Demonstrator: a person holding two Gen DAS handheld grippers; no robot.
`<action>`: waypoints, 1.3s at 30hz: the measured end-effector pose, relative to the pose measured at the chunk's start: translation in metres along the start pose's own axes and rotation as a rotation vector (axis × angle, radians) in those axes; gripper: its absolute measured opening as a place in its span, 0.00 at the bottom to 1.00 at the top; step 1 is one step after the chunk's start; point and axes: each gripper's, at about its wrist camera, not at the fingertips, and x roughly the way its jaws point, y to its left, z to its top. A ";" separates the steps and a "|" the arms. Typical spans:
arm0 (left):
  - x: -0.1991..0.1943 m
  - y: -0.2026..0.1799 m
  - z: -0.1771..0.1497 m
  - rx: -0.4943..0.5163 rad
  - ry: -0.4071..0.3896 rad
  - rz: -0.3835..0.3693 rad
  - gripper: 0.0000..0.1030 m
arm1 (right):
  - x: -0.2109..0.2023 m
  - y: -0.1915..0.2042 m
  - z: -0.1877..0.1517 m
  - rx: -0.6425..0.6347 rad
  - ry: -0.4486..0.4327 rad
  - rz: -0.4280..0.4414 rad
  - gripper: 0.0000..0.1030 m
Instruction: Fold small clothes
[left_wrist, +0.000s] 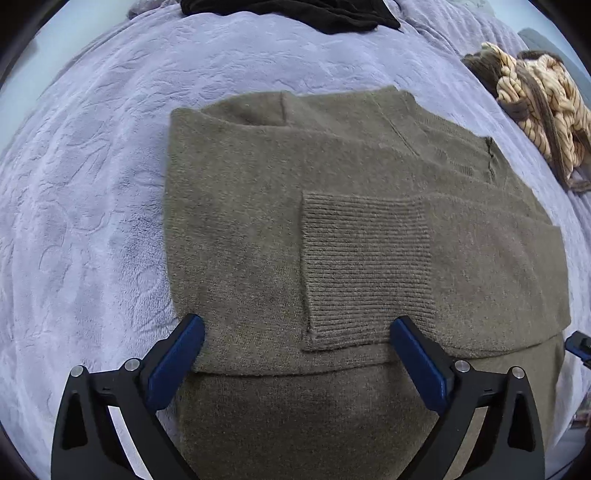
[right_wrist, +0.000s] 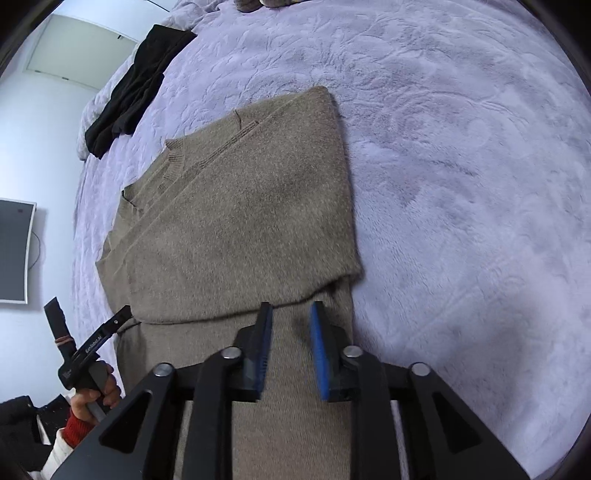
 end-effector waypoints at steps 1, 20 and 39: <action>0.000 -0.002 0.000 0.005 0.003 0.005 0.98 | -0.001 0.000 -0.002 -0.001 0.000 0.001 0.43; -0.035 -0.026 -0.011 0.016 0.064 0.032 0.98 | -0.012 0.012 -0.011 -0.070 0.034 -0.041 0.74; -0.068 0.007 -0.041 -0.074 0.099 0.056 0.98 | 0.013 -0.013 0.071 0.064 -0.061 0.085 0.74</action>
